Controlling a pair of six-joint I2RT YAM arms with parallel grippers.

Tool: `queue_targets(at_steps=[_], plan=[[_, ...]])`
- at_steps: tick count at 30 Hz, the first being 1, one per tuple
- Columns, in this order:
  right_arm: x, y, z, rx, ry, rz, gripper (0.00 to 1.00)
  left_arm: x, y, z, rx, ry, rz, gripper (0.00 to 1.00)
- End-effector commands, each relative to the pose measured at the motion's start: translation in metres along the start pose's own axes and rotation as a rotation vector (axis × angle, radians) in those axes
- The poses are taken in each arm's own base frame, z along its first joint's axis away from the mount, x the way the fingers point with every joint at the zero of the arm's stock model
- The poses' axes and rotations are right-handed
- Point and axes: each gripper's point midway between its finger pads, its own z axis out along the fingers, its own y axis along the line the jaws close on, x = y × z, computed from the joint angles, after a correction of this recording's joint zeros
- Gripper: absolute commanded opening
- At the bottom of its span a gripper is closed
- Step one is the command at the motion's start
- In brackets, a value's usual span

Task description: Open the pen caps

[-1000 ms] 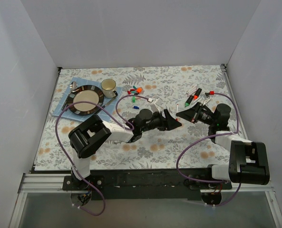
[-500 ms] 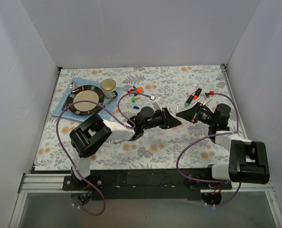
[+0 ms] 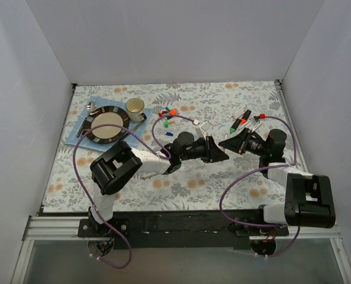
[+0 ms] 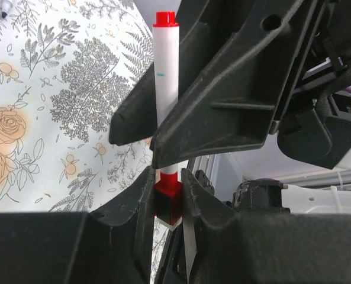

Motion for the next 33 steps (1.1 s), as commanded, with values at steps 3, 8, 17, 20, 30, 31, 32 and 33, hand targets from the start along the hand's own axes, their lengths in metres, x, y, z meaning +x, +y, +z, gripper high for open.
queue_targets(at_steps=[3, 8, 17, 20, 30, 31, 32, 33], plan=[[-0.007, 0.006, 0.001, -0.03, -0.001, -0.081, 0.02, 0.008, -0.011, 0.005, 0.043, 0.071, 0.015, 0.0], [-0.039, -0.004, -0.007, 0.072, -0.067, -0.172, 0.01, 0.045, -0.005, -0.007, 0.031, 0.206, -0.094, 0.0], [-0.081, -0.003, -0.038, 0.14, -0.234, -0.164, 0.01, 0.158, -0.034, -0.058, 0.043, 0.458, -0.115, 0.0], [-0.087, -0.006, -0.045, 0.135, -0.253, -0.117, 0.01, 0.181, -0.036, -0.074, 0.036, 0.503, -0.121, 0.0], [-0.098, -0.011, -0.057, 0.146, -0.292, -0.077, 0.01, 0.237, -0.04, -0.094, 0.052, 0.661, -0.128, 0.0], [-0.1, -0.012, -0.057, 0.148, -0.295, -0.071, 0.01, 0.24, -0.041, -0.095, 0.06, 0.676, -0.125, 0.0], [-0.102, -0.014, -0.058, 0.148, -0.299, -0.063, 0.01, 0.245, -0.045, -0.096, 0.071, 0.691, -0.122, 0.0], [-0.109, -0.011, -0.057, 0.142, -0.304, -0.064, 0.01, 0.249, -0.046, -0.098, 0.076, 0.711, -0.124, 0.0]])
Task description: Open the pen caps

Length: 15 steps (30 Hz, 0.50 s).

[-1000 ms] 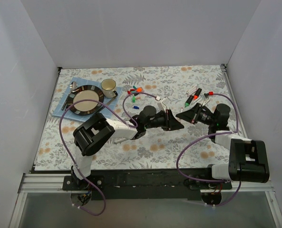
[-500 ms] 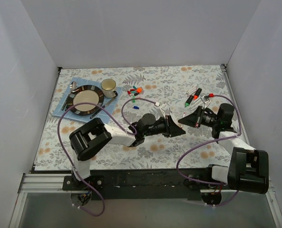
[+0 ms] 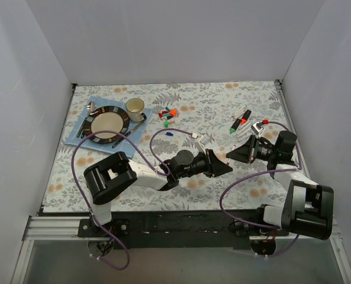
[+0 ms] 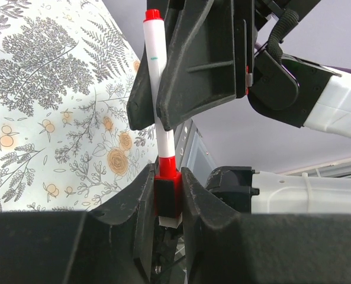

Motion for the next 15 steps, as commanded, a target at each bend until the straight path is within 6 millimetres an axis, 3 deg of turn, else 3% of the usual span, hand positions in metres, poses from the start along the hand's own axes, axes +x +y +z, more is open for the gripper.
queue_targets(at_steps=[1, 10, 15], plan=[[-0.138, -0.004, -0.037, 0.224, -0.495, -0.291, 0.01, 0.194, -0.002, -0.088, 0.033, 0.754, -0.105, 0.0], [-0.196, -0.002, -0.039, 0.211, -0.525, -0.258, 0.01, 0.213, -0.004, -0.109, 0.03, 0.808, -0.13, 0.0], [-0.194, -0.005, -0.033, 0.223, -0.5, -0.258, 0.01, 0.211, -0.005, -0.114, 0.035, 0.788, -0.126, 0.0]])
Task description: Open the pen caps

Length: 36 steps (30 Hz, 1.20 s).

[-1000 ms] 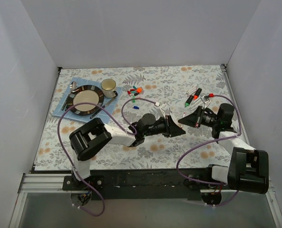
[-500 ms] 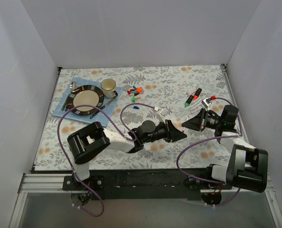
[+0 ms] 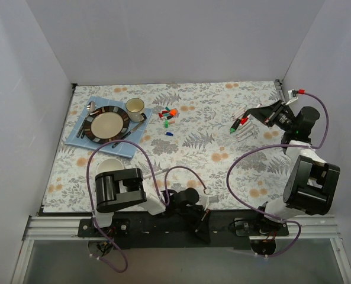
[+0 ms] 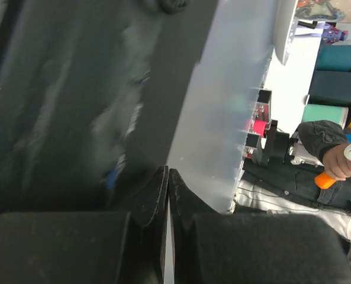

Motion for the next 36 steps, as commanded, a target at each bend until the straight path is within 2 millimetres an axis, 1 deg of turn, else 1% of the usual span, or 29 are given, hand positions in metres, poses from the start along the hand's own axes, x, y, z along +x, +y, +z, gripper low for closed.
queue_targets(at_steps=[1, 2, 4, 5, 7, 8, 9, 10, 11, 12, 13, 14, 15, 16, 17, 18, 19, 20, 21, 22, 24, 25, 26, 28, 29, 31, 32, 35, 36], plan=[[-0.005, 0.003, 0.006, 0.01, -0.043, -0.054, 0.01, -0.015, -0.017, -0.014, 0.057, -0.023, 0.027, 0.0], [0.001, 0.004, 0.005, 0.006, -0.031, -0.06, 0.01, -0.022, -0.023, -0.017, 0.056, -0.054, 0.049, 0.0], [0.008, 0.004, 0.003, 0.005, -0.022, -0.061, 0.01, -0.03, -0.029, -0.02, 0.052, -0.09, 0.105, 0.0], [0.016, 0.006, 0.0, -0.002, -0.006, -0.067, 0.01, -0.037, -0.033, -0.024, 0.033, -0.123, 0.126, 0.0], [0.028, 0.007, -0.002, -0.007, 0.026, -0.059, 0.01, -0.051, -0.038, -0.031, 0.004, -0.183, 0.198, 0.0], [0.036, 0.013, -0.003, -0.022, 0.052, -0.068, 0.01, -0.055, -0.037, -0.036, -0.026, -0.199, 0.21, 0.0], [0.046, 0.012, -0.005, -0.025, 0.074, -0.093, 0.01, -0.073, -0.047, -0.047, -0.046, -0.284, 0.252, 0.0], [0.053, 0.014, -0.006, -0.035, 0.097, -0.11, 0.01, -0.084, -0.046, -0.055, -0.076, -0.33, 0.295, 0.0], [0.066, 0.024, -0.008, -0.069, 0.143, -0.127, 0.01, -0.09, -0.045, -0.063, -0.113, -0.365, 0.323, 0.0], [0.076, 0.025, -0.01, -0.09, 0.166, -0.183, 0.01, -0.108, -0.051, -0.078, -0.153, -0.461, 0.36, 0.01], [0.082, 0.032, -0.012, -0.121, 0.186, -0.221, 0.01, -0.119, -0.047, -0.089, -0.212, -0.517, 0.415, 0.24], [0.092, 0.051, -0.016, -0.194, 0.222, -0.289, 0.01, -0.125, -0.041, -0.097, -0.272, -0.55, 0.439, 0.36], [0.099, 0.059, -0.018, -0.233, 0.239, -0.329, 0.01, -0.137, -0.037, -0.108, -0.335, -0.62, 0.469, 0.52], [0.107, 0.065, -0.021, -0.267, 0.253, -0.375, 0.01, -0.144, -0.04, -0.119, -0.367, -0.664, 0.516, 0.72], [0.117, 0.083, -0.024, -0.325, 0.275, -0.433, 0.01, -0.149, -0.038, -0.125, -0.405, -0.686, 0.574, 0.8], [0.124, 0.091, -0.025, -0.347, 0.292, -0.453, 0.01, -0.155, -0.037, -0.131, -0.433, -0.711, 0.607, 0.84], [0.131, 0.108, -0.025, -0.403, 0.294, -0.565, 0.01, -0.16, -0.036, -0.136, -0.46, -0.738, 0.631, 0.88], [0.134, 0.116, -0.025, -0.425, 0.296, -0.615, 0.01, -0.165, -0.035, -0.14, -0.488, -0.752, 0.673, 0.92], [0.143, 0.117, -0.027, -0.417, 0.326, -0.605, 0.01, -0.17, -0.036, -0.142, -0.507, -0.766, 0.689, 0.93], [0.147, 0.135, -0.027, -0.465, 0.314, -0.719, 0.01, -0.174, -0.034, -0.144, -0.534, -0.777, 0.698, 0.95], [0.156, 0.144, -0.031, -0.496, 0.334, -0.748, 0.01, -0.183, -0.038, -0.148, -0.56, -0.795, 0.77, 0.97], [0.163, 0.152, -0.037, -0.547, 0.354, -0.763, 0.01, -0.185, -0.04, -0.149, -0.561, -0.811, 0.787, 0.97], [0.165, 0.155, -0.039, -0.571, 0.363, -0.776, 0.01, -0.192, -0.049, -0.153, -0.547, -0.854, 0.809, 0.97], [0.176, 0.16, -0.046, -0.622, 0.397, -0.776, 0.01, -0.199, -0.054, -0.16, -0.564, -0.902, 0.848, 0.98], [0.18, 0.16, -0.048, -0.648, 0.407, -0.792, 0.01, -0.207, -0.062, -0.168, -0.57, -0.964, 0.854, 0.98], [0.19, 0.164, -0.054, -0.698, 0.44, -0.787, 0.01, -0.213, -0.068, -0.172, -0.58, -0.992, 0.896, 0.98], [0.193, 0.165, -0.056, -0.714, 0.447, -0.791, 0.01, -0.217, -0.077, -0.172, -0.556, -1.017, 0.911, 0.98], [0.204, 0.172, -0.066, -0.797, 0.48, -0.798, 0.01, -0.223, -0.093, -0.165, -0.499, -1.023, 0.953, 0.98], [0.206, 0.174, -0.068, -0.813, 0.486, -0.798, 0.01, -0.222, -0.093, -0.157, -0.478, -0.996, 0.966, 0.98]])
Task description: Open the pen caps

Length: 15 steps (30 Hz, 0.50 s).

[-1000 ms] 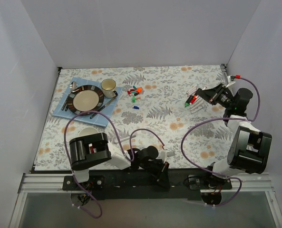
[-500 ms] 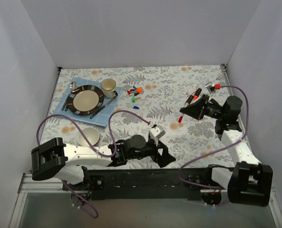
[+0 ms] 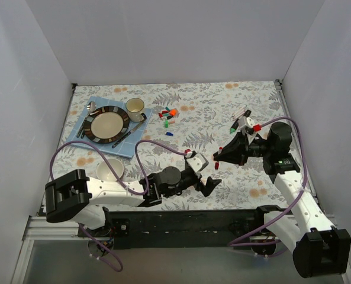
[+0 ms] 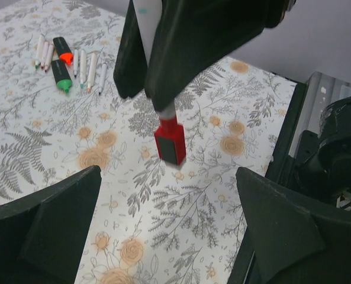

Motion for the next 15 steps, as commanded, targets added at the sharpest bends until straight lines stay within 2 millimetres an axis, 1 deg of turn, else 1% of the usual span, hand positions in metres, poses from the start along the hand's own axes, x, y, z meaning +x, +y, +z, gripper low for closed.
queue_targets(at_steps=[1, 3, 4, 6, 7, 8, 10, 11, 13, 15], plan=[[-0.003, 0.032, 0.002, -0.161, 0.01, -0.082, 0.01, -0.038, -0.013, 0.016, 0.058, -0.116, 0.044, 0.98], [-0.004, 0.037, 0.002, -0.184, 0.012, -0.085, 0.01, -0.04, -0.023, 0.017, 0.115, -0.123, 0.043, 0.98], [-0.004, 0.039, 0.003, -0.2, 0.01, -0.118, 0.01, -0.041, -0.024, 0.017, 0.13, -0.13, 0.038, 0.98], [-0.003, 0.041, 0.003, -0.211, 0.011, -0.112, 0.01, -0.043, -0.027, 0.013, 0.173, -0.147, 0.017, 0.95], [-0.002, 0.042, 0.003, -0.217, 0.011, -0.117, 0.01, -0.046, -0.03, 0.01, 0.233, -0.152, 0.011, 0.91], [-0.001, 0.043, 0.003, -0.221, 0.012, -0.114, 0.01, -0.047, -0.031, 0.008, 0.264, -0.152, -0.021, 0.83], [-0.001, 0.045, 0.004, -0.229, 0.012, -0.119, 0.01, -0.048, -0.03, 0.004, 0.336, -0.143, -0.052, 0.74], [-0.002, 0.045, 0.004, -0.23, 0.012, -0.123, 0.01, -0.05, -0.029, 0.002, 0.353, -0.15, -0.063, 0.64], [-0.003, 0.047, 0.004, -0.24, 0.012, -0.126, 0.01, -0.049, -0.027, 0.0, 0.376, -0.144, -0.088, 0.58], [-0.005, 0.048, 0.005, -0.243, 0.012, -0.131, 0.01, -0.048, -0.031, -0.001, 0.41, -0.14, -0.095, 0.51]])
